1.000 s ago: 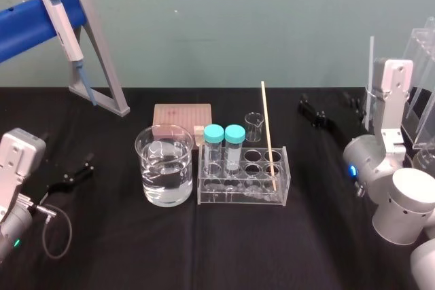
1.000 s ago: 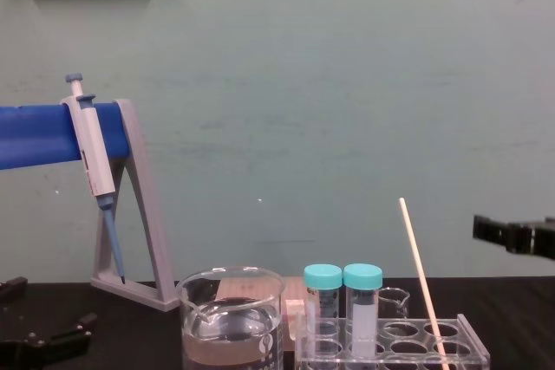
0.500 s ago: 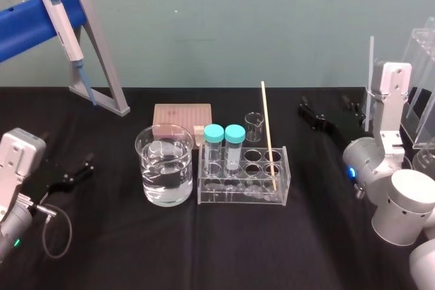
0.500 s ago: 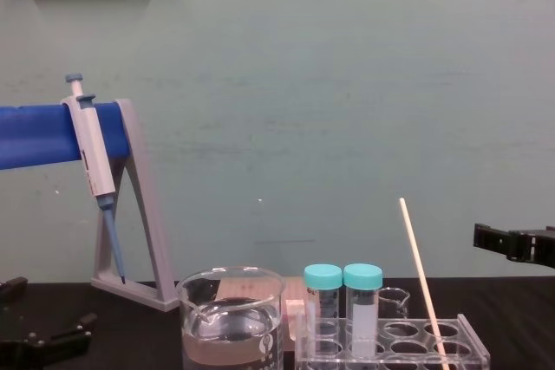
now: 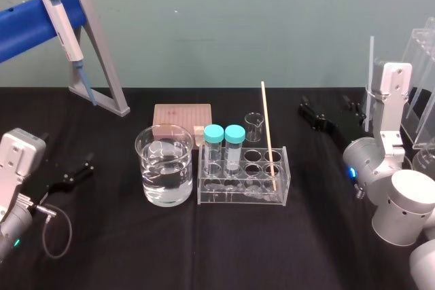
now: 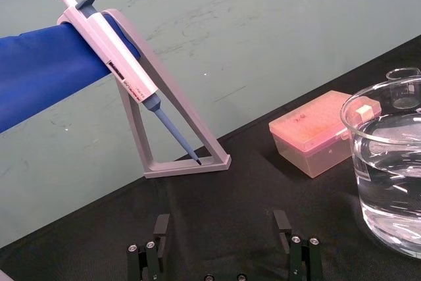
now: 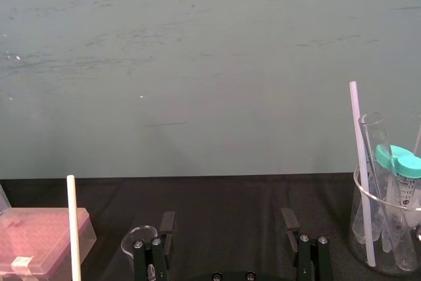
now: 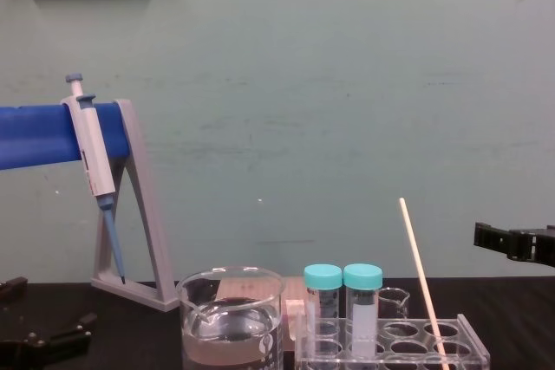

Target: Hold the thermometer with one hand and immerse one end into the beaker, then reinsert it into the test tube rack.

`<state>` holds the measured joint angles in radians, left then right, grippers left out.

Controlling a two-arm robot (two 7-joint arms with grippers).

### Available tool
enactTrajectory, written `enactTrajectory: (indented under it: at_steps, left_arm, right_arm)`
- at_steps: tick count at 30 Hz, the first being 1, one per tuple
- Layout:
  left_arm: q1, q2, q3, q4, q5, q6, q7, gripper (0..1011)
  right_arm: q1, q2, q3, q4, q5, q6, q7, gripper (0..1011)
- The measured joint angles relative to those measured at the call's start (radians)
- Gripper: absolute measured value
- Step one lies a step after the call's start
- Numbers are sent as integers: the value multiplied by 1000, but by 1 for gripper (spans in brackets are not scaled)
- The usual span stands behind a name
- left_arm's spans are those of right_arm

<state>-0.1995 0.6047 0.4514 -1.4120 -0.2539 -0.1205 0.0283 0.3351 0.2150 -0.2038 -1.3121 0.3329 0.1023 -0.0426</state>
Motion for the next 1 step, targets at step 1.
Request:
enactTrajectory:
  at_steps: [1]
  left_arm:
    - [0, 0, 0, 0, 0, 0, 0, 1004]
  right_arm:
    - [0, 0, 0, 0, 0, 0, 0, 1003]
